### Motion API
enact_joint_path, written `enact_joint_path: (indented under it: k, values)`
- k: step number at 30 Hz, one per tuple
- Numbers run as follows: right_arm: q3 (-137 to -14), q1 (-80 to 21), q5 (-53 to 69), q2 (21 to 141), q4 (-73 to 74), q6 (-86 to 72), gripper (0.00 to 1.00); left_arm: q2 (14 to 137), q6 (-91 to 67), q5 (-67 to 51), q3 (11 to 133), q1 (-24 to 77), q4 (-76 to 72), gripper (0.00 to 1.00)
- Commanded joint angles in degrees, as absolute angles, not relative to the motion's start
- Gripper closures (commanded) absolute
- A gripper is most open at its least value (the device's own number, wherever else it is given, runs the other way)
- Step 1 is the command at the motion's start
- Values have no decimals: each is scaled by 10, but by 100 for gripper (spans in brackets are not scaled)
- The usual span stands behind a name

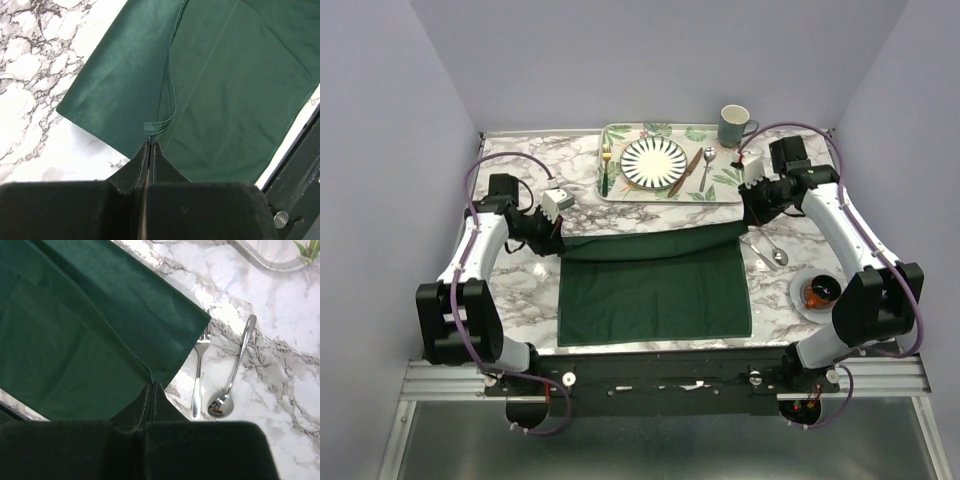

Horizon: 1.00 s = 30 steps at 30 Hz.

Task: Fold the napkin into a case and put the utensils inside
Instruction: Fold and flatten the napkin at the center of the board.

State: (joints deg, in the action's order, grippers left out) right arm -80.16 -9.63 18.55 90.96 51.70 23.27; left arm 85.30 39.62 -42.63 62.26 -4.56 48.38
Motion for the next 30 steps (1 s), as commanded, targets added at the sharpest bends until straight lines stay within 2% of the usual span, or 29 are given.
enact_joint_path:
  k: [1,30]
  values:
    - [-776,-92,202,848,542,249,99,778,423,-420,598,-49,505,100]
    - [-706,-92,221,696,597,243,99,613,395,-376,567,-49,526,100]
